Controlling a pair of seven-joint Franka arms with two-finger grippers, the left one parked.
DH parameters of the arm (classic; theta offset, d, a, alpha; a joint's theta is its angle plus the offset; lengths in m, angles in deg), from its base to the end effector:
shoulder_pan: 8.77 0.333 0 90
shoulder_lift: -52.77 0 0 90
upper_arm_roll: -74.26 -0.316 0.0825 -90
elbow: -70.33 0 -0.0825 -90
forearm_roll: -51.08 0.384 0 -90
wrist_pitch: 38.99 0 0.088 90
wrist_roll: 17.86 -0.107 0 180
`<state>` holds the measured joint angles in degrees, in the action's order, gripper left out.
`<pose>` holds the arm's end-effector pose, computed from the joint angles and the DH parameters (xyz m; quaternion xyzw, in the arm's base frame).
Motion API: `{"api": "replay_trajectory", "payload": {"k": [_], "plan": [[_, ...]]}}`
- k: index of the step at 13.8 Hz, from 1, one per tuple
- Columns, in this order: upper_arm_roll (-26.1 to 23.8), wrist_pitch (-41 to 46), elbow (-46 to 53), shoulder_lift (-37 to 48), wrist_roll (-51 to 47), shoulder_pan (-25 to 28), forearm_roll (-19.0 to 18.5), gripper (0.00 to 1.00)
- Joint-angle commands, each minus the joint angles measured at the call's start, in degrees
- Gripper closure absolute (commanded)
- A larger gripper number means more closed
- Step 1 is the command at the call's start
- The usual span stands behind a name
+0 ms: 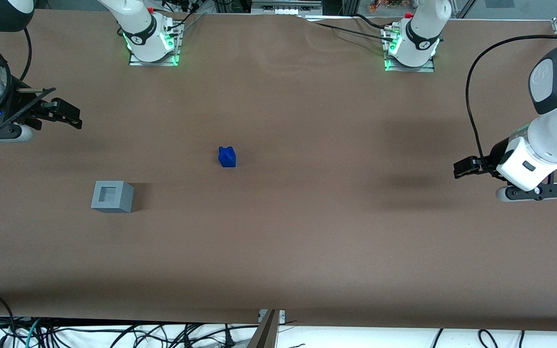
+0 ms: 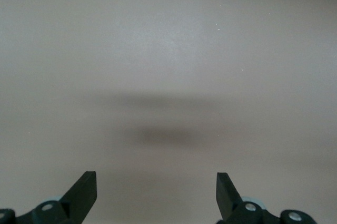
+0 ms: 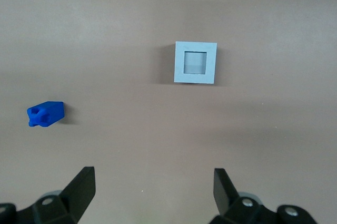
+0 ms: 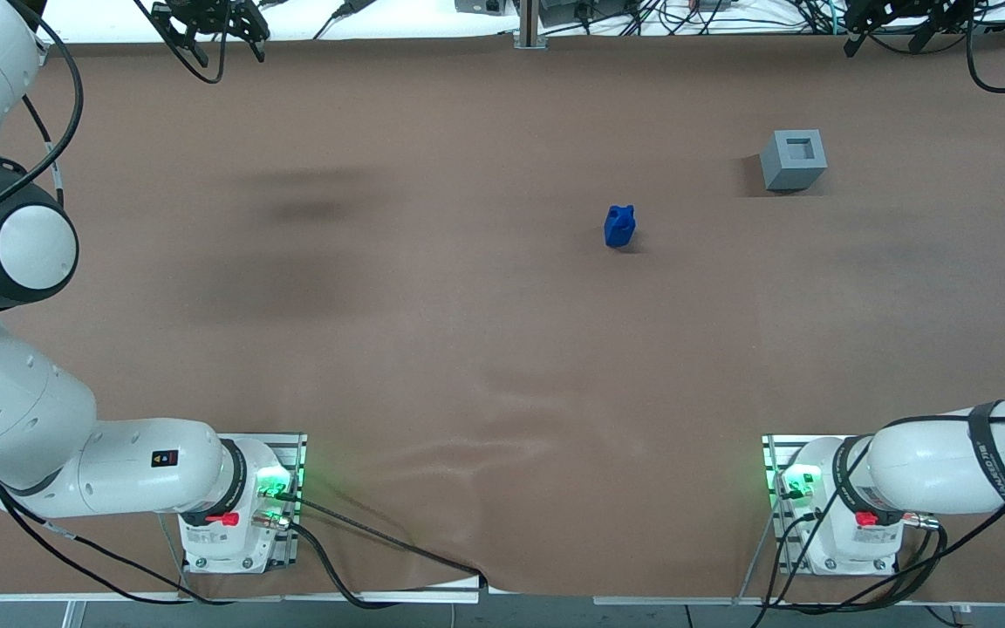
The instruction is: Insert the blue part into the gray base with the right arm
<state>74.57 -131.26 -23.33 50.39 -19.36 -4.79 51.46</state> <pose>0.5657 0.0370 0.5744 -0.9993 -0.0187 0.0330 0.0017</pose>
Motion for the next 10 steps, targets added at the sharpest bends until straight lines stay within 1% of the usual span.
{"api": "replay_trajectory", "payload": {"k": [1, 2, 5, 7, 8, 10], "plan": [[-0.1, 1.2, 0.4, 0.0, -0.8, 1.7, -0.3, 0.01], [-0.2, 1.3, 0.1, -0.3, -1.8, 2.3, -0.2, 0.01], [-0.2, 1.5, 0.1, -3.0, -6.8, 7.1, -0.1, 0.01], [-0.2, 0.8, 0.2, -5.3, -12.5, 11.4, 0.1, 0.01], [-0.2, 0.4, 0.6, -7.4, -13.3, 13.5, 0.2, 0.01], [-0.3, -4.2, 0.0, -11.2, -14.7, 17.6, 1.1, 0.01]]}}
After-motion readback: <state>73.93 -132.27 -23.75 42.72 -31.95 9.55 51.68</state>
